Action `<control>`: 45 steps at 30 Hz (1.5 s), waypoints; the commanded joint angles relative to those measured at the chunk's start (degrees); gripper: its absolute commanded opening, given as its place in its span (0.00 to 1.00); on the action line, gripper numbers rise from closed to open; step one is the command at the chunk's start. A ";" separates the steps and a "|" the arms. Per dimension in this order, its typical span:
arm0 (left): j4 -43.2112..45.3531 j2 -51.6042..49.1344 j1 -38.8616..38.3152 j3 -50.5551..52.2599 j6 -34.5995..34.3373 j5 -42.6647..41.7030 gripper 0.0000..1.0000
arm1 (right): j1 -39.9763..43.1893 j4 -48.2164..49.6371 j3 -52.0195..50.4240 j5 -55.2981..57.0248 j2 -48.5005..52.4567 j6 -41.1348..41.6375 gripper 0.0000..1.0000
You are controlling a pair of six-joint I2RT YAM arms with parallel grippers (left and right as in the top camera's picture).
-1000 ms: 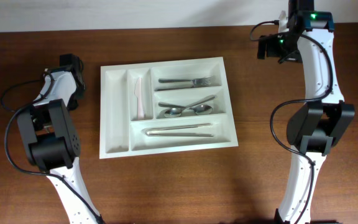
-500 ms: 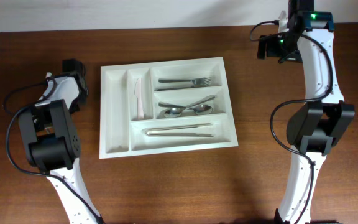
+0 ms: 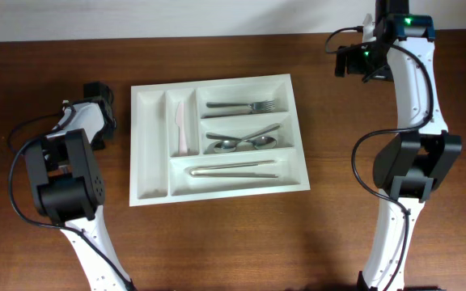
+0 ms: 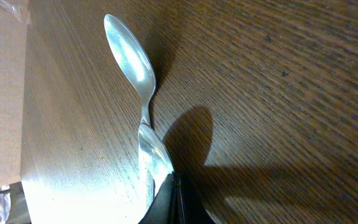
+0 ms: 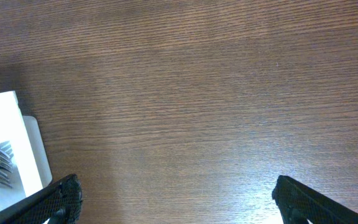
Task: Pack container
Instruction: 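Lower the left gripper onto one spoon and close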
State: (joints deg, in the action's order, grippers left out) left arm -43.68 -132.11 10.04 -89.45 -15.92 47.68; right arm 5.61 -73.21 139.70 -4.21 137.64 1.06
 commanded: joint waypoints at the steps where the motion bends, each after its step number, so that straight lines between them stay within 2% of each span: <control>1: -0.66 -3.96 0.50 2.69 -0.74 -8.85 0.03 | 0.48 0.13 -0.04 -0.28 -0.22 -0.37 0.99; 6: 0.26 -3.96 0.50 2.67 -0.74 -7.50 0.31 | 0.46 0.13 -0.04 -0.28 -0.22 -0.37 0.99; 9: 1.40 -3.96 0.52 2.67 -0.72 -5.95 0.38 | 0.48 0.13 -0.04 -0.28 -0.22 -0.37 0.99; 28: 4.22 -3.96 3.76 2.69 -0.74 -5.88 0.39 | 0.48 0.13 -0.04 -0.28 -0.22 -0.39 0.99; 31: 4.20 -3.96 4.39 2.69 -0.72 -6.32 0.34 | 0.48 0.13 -0.04 -0.28 -0.22 -0.37 0.99; 33: 4.04 -3.96 4.44 2.69 -0.74 -6.51 0.12 | 0.46 0.13 -0.04 -0.28 -0.22 -0.37 0.99; 35: 4.07 -3.96 4.42 2.69 -0.74 -6.51 0.04 | 0.48 0.13 -0.04 -0.28 -0.22 -0.39 0.99; 45: 4.02 -3.96 4.37 2.69 -0.72 -7.21 0.02 | 0.48 0.13 -0.04 -0.28 -0.22 -0.37 0.99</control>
State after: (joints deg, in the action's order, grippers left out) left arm -39.22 -132.38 13.96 -88.95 -16.23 49.60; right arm 5.61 -73.21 139.70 -4.21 137.64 1.04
